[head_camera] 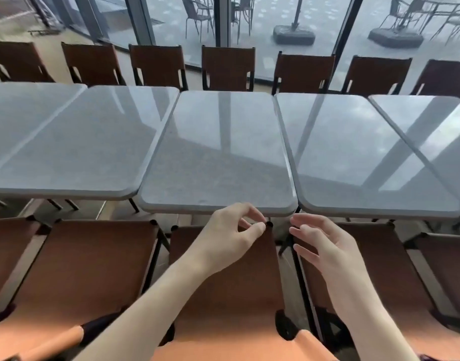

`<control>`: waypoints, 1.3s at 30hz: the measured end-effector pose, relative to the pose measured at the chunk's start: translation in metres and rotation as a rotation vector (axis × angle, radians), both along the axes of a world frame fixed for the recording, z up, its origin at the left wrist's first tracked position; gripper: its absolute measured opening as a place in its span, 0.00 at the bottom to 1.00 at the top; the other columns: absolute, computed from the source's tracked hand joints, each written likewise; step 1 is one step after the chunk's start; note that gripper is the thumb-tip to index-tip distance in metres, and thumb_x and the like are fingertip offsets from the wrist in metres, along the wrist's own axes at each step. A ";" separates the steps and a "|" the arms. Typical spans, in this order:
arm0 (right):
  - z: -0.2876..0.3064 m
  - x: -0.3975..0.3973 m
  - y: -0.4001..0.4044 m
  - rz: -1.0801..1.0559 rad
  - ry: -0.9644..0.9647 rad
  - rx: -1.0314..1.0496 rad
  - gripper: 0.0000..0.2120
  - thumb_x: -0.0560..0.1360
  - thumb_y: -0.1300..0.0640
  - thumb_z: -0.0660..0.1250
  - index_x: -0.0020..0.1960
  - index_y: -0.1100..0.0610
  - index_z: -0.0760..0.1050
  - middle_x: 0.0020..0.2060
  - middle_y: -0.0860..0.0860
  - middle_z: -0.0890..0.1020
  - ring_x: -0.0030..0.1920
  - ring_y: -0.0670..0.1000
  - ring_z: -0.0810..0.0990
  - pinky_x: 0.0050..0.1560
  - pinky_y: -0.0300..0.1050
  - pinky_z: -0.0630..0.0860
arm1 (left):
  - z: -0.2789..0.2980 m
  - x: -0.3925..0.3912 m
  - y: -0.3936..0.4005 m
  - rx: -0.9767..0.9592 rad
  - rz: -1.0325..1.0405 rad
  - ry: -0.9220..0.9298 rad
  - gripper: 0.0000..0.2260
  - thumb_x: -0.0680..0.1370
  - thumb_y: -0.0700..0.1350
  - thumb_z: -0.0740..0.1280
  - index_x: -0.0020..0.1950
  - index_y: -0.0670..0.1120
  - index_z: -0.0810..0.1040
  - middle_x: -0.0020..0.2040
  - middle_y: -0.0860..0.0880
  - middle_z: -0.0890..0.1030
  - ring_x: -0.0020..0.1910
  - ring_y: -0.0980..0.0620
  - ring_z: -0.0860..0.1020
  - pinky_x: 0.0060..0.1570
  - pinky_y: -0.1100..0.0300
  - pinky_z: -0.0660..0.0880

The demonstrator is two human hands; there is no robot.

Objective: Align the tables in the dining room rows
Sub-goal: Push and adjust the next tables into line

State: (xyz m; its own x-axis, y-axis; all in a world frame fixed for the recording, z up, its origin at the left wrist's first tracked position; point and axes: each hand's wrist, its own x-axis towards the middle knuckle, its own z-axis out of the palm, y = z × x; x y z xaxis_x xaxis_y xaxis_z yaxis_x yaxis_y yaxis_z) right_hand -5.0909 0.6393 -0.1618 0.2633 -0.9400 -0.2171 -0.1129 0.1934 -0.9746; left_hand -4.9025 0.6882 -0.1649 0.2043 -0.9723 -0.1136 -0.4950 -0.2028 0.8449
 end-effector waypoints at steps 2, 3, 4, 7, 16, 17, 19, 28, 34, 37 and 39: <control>-0.021 0.013 -0.018 0.043 -0.019 0.026 0.10 0.80 0.61 0.66 0.52 0.50 0.85 0.50 0.47 0.86 0.56 0.45 0.84 0.56 0.46 0.80 | -0.022 0.019 -0.007 0.057 0.069 -0.017 0.03 0.81 0.51 0.66 0.51 0.58 0.80 0.52 0.61 0.81 0.52 0.69 0.77 0.47 0.69 0.71; -0.033 0.022 -0.026 0.072 -0.023 0.041 0.10 0.80 0.61 0.66 0.52 0.50 0.84 0.50 0.47 0.86 0.57 0.45 0.84 0.56 0.46 0.80 | -0.034 0.029 -0.009 0.083 0.100 -0.027 0.03 0.81 0.51 0.66 0.52 0.57 0.80 0.53 0.61 0.81 0.53 0.68 0.77 0.48 0.68 0.71; -0.045 0.031 -0.033 0.101 -0.018 0.050 0.11 0.80 0.61 0.66 0.52 0.49 0.84 0.50 0.46 0.86 0.57 0.45 0.84 0.57 0.47 0.80 | -0.049 0.040 -0.011 0.106 0.128 -0.042 0.03 0.81 0.51 0.66 0.52 0.57 0.80 0.54 0.61 0.80 0.54 0.67 0.77 0.49 0.67 0.72; -0.079 0.061 -0.054 0.168 0.017 0.059 0.11 0.80 0.62 0.66 0.53 0.48 0.83 0.51 0.46 0.86 0.58 0.47 0.83 0.59 0.50 0.80 | -0.095 0.078 -0.025 0.189 0.133 -0.229 0.07 0.80 0.51 0.67 0.57 0.55 0.79 0.59 0.60 0.77 0.60 0.60 0.75 0.60 0.58 0.73; -0.175 0.134 -0.132 0.489 0.528 -0.246 0.29 0.77 0.55 0.70 0.75 0.47 0.64 0.67 0.46 0.66 0.54 0.43 0.76 0.47 0.32 0.71 | -0.211 0.173 -0.090 0.260 -0.058 -0.817 0.31 0.75 0.56 0.70 0.75 0.54 0.63 0.81 0.52 0.50 0.80 0.47 0.54 0.79 0.48 0.53; -0.184 0.142 -0.142 0.561 0.608 -0.253 0.31 0.77 0.54 0.70 0.76 0.48 0.60 0.70 0.47 0.63 0.57 0.44 0.74 0.48 0.33 0.72 | -0.220 0.176 -0.098 0.230 -0.055 -0.819 0.33 0.75 0.56 0.71 0.76 0.55 0.61 0.82 0.53 0.46 0.81 0.47 0.49 0.80 0.46 0.47; -0.205 0.156 -0.163 0.673 0.813 -0.327 0.36 0.76 0.50 0.69 0.79 0.48 0.55 0.77 0.52 0.54 0.72 0.54 0.64 0.64 0.47 0.71 | -0.234 0.181 -0.116 0.192 -0.061 -0.836 0.37 0.74 0.57 0.72 0.78 0.57 0.57 0.82 0.54 0.40 0.82 0.45 0.42 0.79 0.44 0.40; -0.264 0.186 -0.250 0.829 1.084 -0.748 0.57 0.65 0.22 0.65 0.82 0.46 0.43 0.81 0.52 0.40 0.81 0.54 0.37 0.78 0.64 0.37 | -0.256 0.221 -0.181 0.221 -0.275 -1.060 0.43 0.63 0.74 0.68 0.71 0.56 0.61 0.72 0.53 0.62 0.69 0.45 0.64 0.63 0.44 0.72; -0.286 0.176 -0.261 0.820 1.062 -0.852 0.57 0.63 0.15 0.49 0.82 0.44 0.39 0.82 0.50 0.41 0.81 0.49 0.34 0.79 0.62 0.36 | -0.293 0.231 -0.170 -0.038 -0.197 -1.102 0.44 0.59 0.75 0.63 0.70 0.55 0.63 0.69 0.50 0.68 0.66 0.43 0.66 0.63 0.41 0.67; -0.287 0.176 -0.260 0.811 1.060 -0.858 0.57 0.63 0.14 0.48 0.82 0.44 0.39 0.82 0.50 0.41 0.81 0.50 0.35 0.79 0.62 0.36 | -0.300 0.233 -0.168 -0.088 -0.180 -1.107 0.45 0.60 0.75 0.63 0.72 0.54 0.64 0.69 0.49 0.70 0.65 0.42 0.68 0.63 0.40 0.67; -0.287 0.176 -0.258 0.805 1.064 -0.861 0.57 0.62 0.14 0.47 0.82 0.44 0.39 0.82 0.50 0.41 0.81 0.49 0.35 0.79 0.61 0.37 | -0.299 0.233 -0.167 -0.092 -0.166 -1.112 0.45 0.60 0.75 0.63 0.72 0.54 0.64 0.69 0.49 0.70 0.66 0.42 0.67 0.64 0.40 0.67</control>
State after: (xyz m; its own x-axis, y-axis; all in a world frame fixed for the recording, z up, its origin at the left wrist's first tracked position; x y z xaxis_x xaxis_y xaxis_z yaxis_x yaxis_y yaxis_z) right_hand -4.9149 0.3812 -0.4486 0.8134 -0.5697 -0.1177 -0.5817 -0.7957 -0.1688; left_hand -4.6693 0.5210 -0.4644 0.0150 -0.9922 0.1240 -0.9970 -0.0243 -0.0735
